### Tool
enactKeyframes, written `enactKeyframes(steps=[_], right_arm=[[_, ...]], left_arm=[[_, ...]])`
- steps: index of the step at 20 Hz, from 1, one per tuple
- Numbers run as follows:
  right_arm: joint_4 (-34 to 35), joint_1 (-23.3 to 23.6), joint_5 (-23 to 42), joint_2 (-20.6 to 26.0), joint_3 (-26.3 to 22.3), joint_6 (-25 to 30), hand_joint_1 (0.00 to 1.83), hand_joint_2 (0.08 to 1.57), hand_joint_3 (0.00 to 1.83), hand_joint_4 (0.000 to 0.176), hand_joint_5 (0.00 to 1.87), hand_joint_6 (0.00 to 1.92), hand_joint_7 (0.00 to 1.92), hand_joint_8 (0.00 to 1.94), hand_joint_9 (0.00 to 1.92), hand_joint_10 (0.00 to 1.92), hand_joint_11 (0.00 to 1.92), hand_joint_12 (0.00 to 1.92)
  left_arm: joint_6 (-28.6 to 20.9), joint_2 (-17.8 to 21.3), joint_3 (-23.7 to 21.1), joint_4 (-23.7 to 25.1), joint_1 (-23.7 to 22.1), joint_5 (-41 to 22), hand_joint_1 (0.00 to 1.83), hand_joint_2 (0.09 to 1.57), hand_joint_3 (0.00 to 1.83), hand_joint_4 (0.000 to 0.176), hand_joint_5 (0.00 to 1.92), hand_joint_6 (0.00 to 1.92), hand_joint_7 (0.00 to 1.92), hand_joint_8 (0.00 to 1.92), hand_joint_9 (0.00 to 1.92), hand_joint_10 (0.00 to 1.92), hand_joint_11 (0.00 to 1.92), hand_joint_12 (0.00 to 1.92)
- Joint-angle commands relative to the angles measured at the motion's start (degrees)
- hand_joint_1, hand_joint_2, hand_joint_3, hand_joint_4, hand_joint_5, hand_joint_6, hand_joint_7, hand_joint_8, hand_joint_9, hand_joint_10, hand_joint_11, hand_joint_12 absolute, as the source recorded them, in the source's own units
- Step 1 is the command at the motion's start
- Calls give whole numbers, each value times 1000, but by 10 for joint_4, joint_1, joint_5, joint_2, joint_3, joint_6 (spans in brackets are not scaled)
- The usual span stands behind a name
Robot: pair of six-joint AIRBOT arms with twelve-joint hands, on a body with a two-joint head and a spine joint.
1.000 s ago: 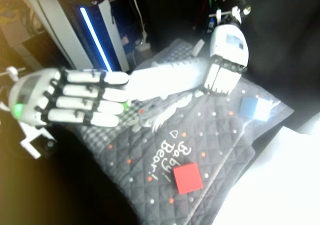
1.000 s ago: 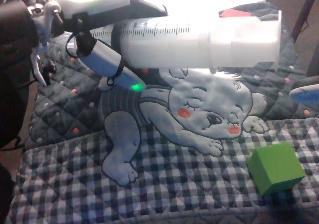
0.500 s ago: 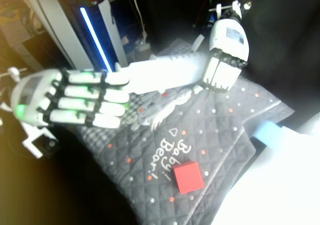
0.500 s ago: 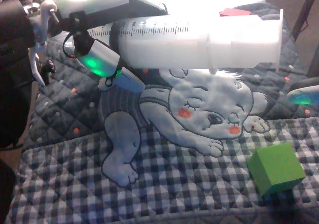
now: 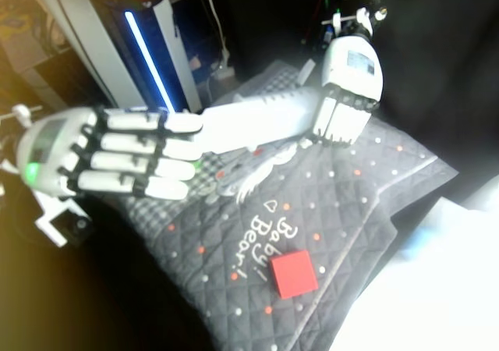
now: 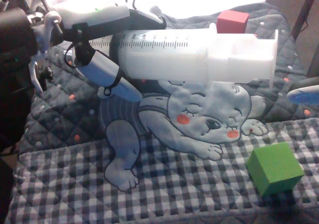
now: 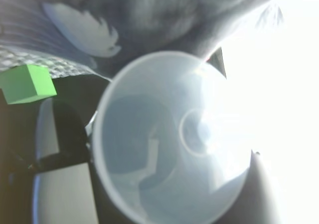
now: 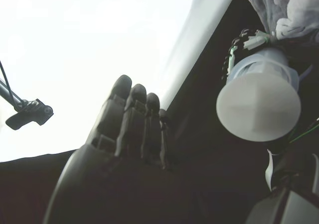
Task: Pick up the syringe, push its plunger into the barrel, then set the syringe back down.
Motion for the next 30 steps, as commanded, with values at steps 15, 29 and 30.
enactKeyframes(steps=[15, 29, 30], right_arm=[[14, 9, 72, 0, 2, 2, 478, 727, 3, 48, 72, 1, 177, 2, 205, 5, 67, 288], [34, 9, 87, -17, 6, 2, 402, 684, 0, 47, 76, 2, 196, 3, 196, 1, 84, 302], [36, 9, 90, -19, 6, 2, 402, 684, 0, 46, 78, 3, 198, 4, 197, 2, 85, 303]], left_arm=[[20, 27, -17, -75, 4, -79, 1285, 1264, 0, 0, 863, 1825, 687, 1453, 917, 19, 410, 1164], [45, 14, 2, -113, -37, -78, 1611, 1188, 0, 176, 1049, 1921, 1270, 1921, 1397, 1921, 1487, 1921], [45, 12, 5, -113, -40, -75, 1614, 1188, 0, 176, 1048, 1921, 1267, 1921, 1394, 1921, 1484, 1921]])
